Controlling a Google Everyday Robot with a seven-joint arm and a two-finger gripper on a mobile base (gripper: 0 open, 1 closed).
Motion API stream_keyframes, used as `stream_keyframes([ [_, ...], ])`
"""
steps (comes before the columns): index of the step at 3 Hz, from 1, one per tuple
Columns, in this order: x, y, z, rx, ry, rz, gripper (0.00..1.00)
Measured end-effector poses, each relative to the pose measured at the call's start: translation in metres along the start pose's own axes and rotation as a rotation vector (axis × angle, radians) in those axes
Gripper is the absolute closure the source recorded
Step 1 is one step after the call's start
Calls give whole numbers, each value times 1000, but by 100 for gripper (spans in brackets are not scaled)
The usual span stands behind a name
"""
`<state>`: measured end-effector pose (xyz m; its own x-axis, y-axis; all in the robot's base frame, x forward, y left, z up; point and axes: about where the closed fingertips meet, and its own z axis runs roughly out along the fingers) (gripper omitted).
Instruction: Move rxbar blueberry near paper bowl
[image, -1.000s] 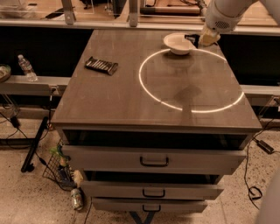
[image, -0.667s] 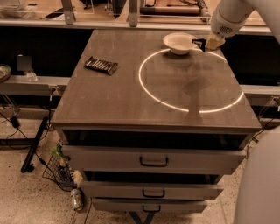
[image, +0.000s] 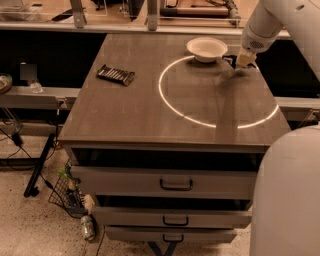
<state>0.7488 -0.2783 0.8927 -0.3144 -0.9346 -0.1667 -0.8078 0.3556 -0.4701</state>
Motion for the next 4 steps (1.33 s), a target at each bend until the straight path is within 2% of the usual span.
stream_keyframes([
  [3,-37,5,30,-53,-54,-25,13],
  [4,-40,4,25,-60,-66,-8,0],
])
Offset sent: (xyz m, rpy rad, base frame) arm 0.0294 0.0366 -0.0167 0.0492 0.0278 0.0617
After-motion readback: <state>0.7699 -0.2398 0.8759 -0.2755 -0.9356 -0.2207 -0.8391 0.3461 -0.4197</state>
